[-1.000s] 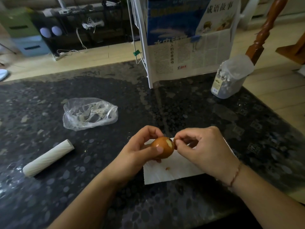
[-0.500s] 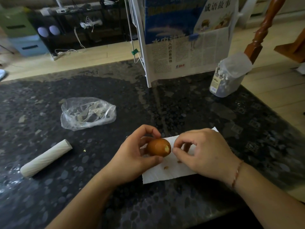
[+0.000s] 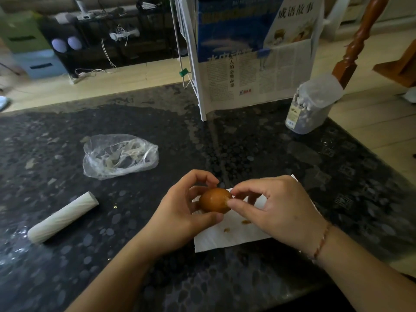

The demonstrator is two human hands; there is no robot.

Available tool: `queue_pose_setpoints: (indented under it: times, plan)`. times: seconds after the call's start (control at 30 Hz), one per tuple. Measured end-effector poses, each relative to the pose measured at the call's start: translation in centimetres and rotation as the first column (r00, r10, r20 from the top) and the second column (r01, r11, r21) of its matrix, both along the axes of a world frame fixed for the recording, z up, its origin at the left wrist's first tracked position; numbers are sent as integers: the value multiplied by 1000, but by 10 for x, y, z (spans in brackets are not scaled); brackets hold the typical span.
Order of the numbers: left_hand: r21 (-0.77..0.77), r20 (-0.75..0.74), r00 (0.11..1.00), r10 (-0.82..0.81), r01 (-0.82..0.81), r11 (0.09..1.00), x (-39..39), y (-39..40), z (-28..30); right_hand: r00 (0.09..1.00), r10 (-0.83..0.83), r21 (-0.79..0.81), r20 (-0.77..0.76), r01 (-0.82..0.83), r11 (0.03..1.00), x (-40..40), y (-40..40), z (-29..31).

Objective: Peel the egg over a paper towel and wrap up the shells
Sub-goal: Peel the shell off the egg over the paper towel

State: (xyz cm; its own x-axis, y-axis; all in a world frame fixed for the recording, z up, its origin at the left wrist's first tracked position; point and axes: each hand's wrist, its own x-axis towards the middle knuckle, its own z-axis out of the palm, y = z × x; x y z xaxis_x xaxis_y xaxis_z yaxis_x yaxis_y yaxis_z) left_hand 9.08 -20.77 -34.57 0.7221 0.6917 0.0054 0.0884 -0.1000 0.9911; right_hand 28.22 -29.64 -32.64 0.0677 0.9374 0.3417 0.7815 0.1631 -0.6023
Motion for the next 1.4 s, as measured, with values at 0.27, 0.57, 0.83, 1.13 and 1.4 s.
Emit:
queue_pose_setpoints:
  times: [0.27, 0.57, 0.83, 1.13, 1.4]
  plan:
    - [59, -55, 998, 29, -25, 998, 6, -3, 4, 994, 8, 80, 113, -17, 997, 2, -1, -1]
    - [264, -153, 987, 50, -8, 964, 12, -9, 10, 961, 9, 195, 276, -65, 979, -3, -1, 0]
    - [200, -105, 992, 71, -49, 979, 5, -6, 6, 1000, -14, 139, -26, 17, 990, 5, -2, -3]
    - [80, 47, 996, 71, -74, 994, 2, -4, 4, 996, 9, -75, 87, -2, 997, 8, -5, -6]
    - [107, 0, 998, -58, 58, 993, 9, -2, 10, 996, 50, 94, 80, -57, 994, 11, -7, 0]
